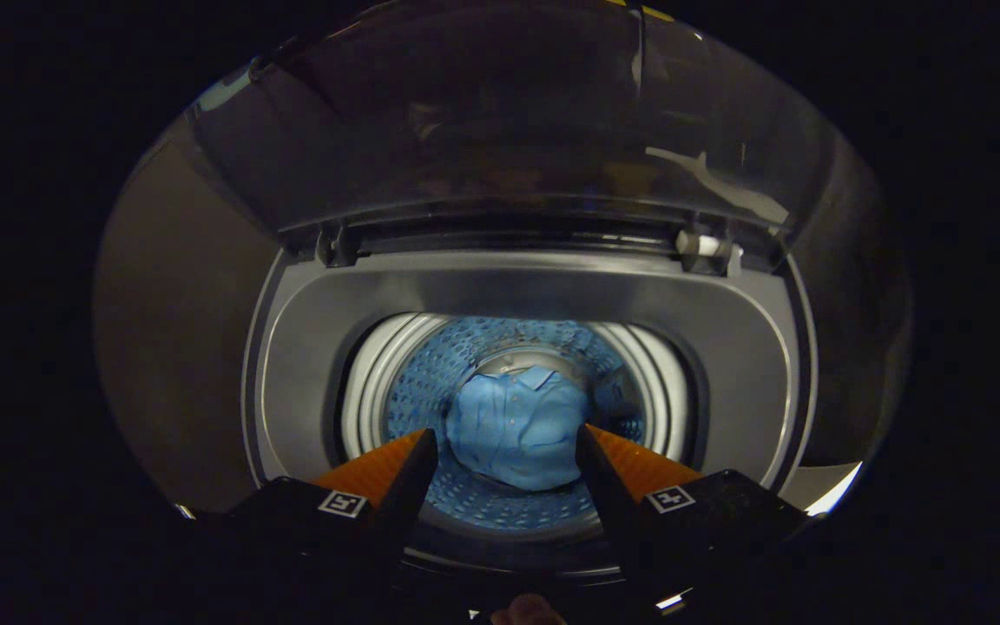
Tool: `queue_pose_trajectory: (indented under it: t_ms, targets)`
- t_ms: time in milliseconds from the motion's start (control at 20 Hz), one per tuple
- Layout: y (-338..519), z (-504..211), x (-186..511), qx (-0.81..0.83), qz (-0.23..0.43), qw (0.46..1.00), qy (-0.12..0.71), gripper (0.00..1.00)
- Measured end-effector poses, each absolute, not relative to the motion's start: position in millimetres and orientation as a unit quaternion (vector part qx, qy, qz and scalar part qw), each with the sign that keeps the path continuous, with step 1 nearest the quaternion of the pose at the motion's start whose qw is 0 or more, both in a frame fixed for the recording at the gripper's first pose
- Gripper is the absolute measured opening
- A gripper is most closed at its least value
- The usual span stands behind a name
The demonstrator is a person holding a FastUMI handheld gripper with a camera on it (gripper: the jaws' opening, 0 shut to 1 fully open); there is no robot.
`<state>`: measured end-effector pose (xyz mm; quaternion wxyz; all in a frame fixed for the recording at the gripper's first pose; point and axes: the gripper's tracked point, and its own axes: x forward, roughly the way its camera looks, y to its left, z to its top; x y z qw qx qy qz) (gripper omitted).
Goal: Put the clothes into the washing machine and then close the washing machine lid.
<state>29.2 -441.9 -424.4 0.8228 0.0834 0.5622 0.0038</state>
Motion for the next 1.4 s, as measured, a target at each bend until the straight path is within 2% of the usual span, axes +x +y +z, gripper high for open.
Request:
queue_pose_trajectory:
  t_ms: [200,400,600,850,1100,1250,1400]
  targets:
    - [-442.9,-409.0,35.5,0.098,-0.004,0.830,0.548,1.00]
    - [-455.0,-368.3,68.1,0.093,-0.015,0.872,0.480,1.00]
    - [-439.8,-309.0,77.7,0.118,0.021,0.895,0.430,1.00]
    - [-434.7,-212.0,103.3,0.099,0.048,0.949,0.296,1.00]
    - [-449.1,-118.4,147.2,0.071,0.025,0.984,0.160,0.99]
    - [-459.7,-101.0,188.4,0.053,0.003,0.992,0.114,0.99]
    - [-465.8,-130.6,231.5,0.019,-0.004,0.990,0.141,0.99]
